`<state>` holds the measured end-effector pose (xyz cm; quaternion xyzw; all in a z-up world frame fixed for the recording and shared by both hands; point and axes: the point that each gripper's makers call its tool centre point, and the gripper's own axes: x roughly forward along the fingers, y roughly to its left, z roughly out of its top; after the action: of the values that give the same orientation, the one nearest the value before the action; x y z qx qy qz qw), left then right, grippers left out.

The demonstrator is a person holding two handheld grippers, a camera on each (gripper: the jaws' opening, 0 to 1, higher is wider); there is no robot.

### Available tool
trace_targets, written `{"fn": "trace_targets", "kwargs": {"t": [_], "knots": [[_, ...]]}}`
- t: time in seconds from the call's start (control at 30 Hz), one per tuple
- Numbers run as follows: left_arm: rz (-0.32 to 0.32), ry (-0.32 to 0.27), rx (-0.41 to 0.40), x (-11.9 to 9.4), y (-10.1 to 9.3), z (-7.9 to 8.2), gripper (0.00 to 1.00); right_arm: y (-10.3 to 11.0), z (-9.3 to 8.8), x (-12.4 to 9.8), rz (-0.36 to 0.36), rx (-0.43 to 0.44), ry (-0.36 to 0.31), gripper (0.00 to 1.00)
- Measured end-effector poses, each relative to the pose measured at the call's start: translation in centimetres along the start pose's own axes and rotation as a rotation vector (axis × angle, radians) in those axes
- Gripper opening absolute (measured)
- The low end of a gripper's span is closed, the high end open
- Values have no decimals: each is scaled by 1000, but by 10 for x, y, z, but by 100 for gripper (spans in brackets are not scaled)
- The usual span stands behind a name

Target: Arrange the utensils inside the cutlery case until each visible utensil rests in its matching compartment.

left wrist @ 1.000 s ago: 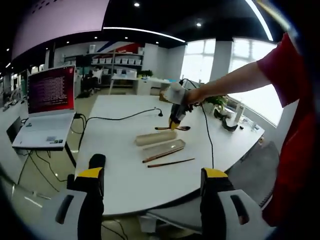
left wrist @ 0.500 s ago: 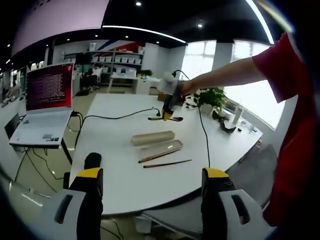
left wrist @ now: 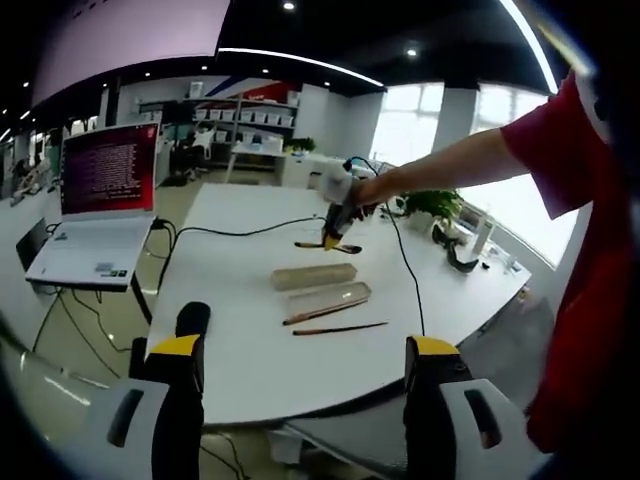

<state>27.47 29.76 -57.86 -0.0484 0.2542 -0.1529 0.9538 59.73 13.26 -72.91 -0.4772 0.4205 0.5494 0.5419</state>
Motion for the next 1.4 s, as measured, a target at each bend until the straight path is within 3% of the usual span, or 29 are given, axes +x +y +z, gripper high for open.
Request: {"fn": "trace_targets", "kwargs": {"t": [0.27,0.43,0.57,0.63,0.87,1.4], "knots": [[13,26,43,3,-2,-3,84,-3,-4,27,-1,7,-22,2],[-4,10,-73,1,-2,-6,84,-1,-9,39,4,-38,1,2],[1,24,-49,2,-2,-6,84,1,-12,47,7,-34,0,2],[7,37,-18,5,-3,-7,84,2,-15,53,-8,-85,18,2],[16,57,39,8,-9,-8,83,2,-18,66,8,-44,20,3],[73,75,15,-5,0,-17,83,-16,-20,89,-3,89,47,3]]}}
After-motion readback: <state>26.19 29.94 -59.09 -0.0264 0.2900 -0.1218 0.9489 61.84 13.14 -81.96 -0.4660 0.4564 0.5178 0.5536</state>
